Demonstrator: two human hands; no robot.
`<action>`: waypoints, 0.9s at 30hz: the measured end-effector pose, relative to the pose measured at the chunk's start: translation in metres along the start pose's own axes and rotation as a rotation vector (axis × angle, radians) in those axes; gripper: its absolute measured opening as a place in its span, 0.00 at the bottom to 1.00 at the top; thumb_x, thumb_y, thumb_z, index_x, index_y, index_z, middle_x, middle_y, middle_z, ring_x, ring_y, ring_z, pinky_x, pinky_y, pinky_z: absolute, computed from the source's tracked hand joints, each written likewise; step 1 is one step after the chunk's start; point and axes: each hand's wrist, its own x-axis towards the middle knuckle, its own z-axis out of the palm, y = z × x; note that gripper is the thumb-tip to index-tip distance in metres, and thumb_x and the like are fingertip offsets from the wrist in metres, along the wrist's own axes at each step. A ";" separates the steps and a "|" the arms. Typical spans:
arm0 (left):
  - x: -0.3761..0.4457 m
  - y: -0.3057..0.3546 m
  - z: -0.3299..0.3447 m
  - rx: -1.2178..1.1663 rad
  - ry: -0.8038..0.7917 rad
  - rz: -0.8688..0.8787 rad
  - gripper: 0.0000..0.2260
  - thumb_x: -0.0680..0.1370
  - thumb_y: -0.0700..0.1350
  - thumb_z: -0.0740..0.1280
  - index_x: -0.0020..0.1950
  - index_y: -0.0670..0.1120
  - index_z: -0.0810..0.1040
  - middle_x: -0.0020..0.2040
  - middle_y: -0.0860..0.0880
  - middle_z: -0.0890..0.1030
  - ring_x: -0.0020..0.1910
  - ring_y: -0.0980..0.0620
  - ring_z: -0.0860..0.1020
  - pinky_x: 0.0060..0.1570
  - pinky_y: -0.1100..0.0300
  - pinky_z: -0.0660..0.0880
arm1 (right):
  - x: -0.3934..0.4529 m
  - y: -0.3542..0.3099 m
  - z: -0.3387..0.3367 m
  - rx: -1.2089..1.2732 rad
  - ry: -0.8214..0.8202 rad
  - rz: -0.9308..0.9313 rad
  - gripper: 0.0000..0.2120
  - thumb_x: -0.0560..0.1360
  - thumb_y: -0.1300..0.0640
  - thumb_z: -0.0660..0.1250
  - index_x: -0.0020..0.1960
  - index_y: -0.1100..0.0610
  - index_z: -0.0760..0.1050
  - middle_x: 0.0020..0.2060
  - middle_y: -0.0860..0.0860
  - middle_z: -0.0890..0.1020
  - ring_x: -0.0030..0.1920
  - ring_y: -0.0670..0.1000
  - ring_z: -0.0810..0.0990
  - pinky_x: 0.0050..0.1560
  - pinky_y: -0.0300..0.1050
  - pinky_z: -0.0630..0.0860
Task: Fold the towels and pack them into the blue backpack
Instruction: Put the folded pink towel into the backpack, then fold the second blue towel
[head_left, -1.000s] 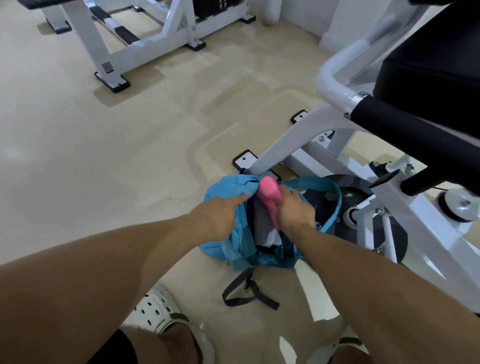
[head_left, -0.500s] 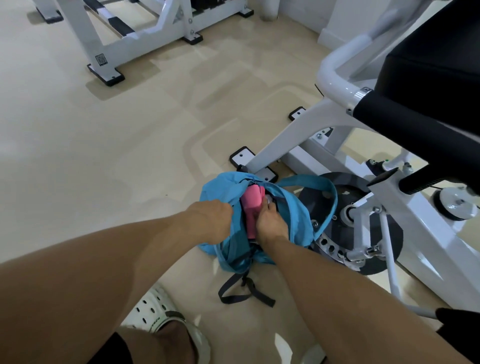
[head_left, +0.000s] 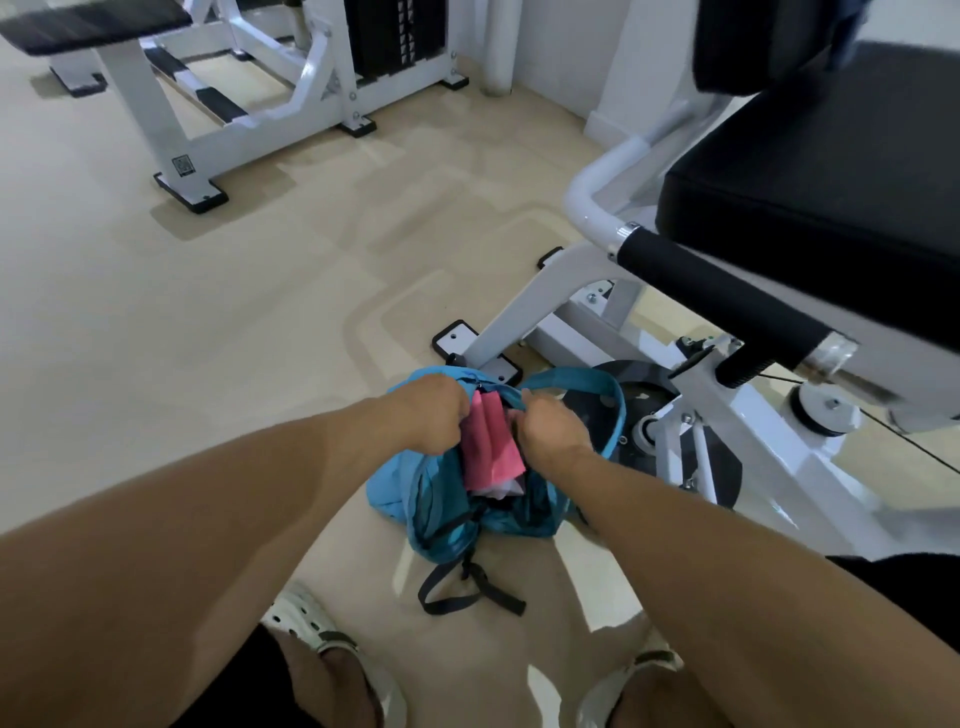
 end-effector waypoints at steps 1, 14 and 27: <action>-0.002 0.003 -0.003 -0.028 0.008 0.002 0.17 0.79 0.37 0.62 0.68 0.45 0.77 0.68 0.43 0.75 0.64 0.45 0.74 0.57 0.60 0.71 | -0.005 0.000 -0.010 -0.003 0.002 -0.023 0.11 0.84 0.52 0.56 0.60 0.56 0.73 0.52 0.54 0.77 0.54 0.59 0.79 0.50 0.51 0.74; -0.052 0.047 -0.015 -0.471 0.510 0.155 0.19 0.75 0.33 0.64 0.62 0.48 0.81 0.59 0.50 0.83 0.59 0.51 0.79 0.63 0.57 0.74 | -0.095 -0.029 -0.129 -0.092 0.158 -0.382 0.22 0.84 0.58 0.56 0.77 0.54 0.64 0.67 0.54 0.74 0.64 0.58 0.76 0.58 0.52 0.75; -0.074 0.143 -0.113 -0.642 0.907 0.334 0.18 0.74 0.32 0.62 0.57 0.48 0.81 0.55 0.52 0.83 0.56 0.54 0.79 0.60 0.53 0.77 | -0.131 -0.023 -0.273 0.335 0.731 -0.491 0.17 0.84 0.56 0.59 0.71 0.55 0.76 0.57 0.51 0.81 0.58 0.53 0.79 0.60 0.53 0.76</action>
